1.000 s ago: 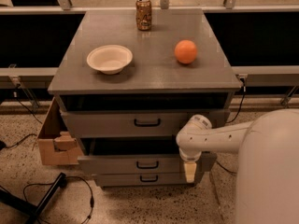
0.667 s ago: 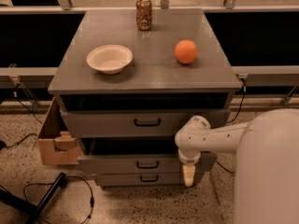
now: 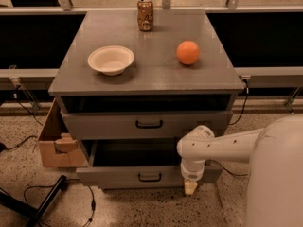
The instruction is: Open middle drawer
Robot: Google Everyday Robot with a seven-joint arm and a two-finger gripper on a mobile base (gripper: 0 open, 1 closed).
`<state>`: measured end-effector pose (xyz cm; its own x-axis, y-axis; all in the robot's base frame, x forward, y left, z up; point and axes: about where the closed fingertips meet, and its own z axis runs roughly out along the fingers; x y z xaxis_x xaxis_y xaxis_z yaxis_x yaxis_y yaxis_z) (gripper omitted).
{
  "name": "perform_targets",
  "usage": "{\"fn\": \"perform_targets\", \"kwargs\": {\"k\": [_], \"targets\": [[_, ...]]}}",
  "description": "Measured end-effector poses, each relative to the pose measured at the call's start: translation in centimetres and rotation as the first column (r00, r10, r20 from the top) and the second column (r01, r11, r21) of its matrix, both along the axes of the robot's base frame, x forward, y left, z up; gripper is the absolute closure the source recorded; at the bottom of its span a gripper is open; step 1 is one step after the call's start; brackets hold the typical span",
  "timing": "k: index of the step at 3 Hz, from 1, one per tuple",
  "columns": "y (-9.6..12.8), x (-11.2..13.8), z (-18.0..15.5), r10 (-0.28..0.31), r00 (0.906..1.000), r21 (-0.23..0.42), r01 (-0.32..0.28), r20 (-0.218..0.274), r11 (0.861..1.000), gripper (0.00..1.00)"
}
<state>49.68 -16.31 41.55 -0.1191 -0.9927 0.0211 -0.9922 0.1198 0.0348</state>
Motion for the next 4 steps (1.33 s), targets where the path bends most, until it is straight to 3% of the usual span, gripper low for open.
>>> {"fn": "perform_targets", "kwargs": {"k": [2,3,4], "targets": [[0.0,0.0,1.26,0.0,1.0,0.0,0.0,0.0,1.0,0.94],[0.0,-0.01,1.63,0.0,1.0,0.0,0.0,0.0,1.0,1.0],[0.0,-0.01,1.63,0.0,1.0,0.0,0.0,0.0,1.0,0.86]]}}
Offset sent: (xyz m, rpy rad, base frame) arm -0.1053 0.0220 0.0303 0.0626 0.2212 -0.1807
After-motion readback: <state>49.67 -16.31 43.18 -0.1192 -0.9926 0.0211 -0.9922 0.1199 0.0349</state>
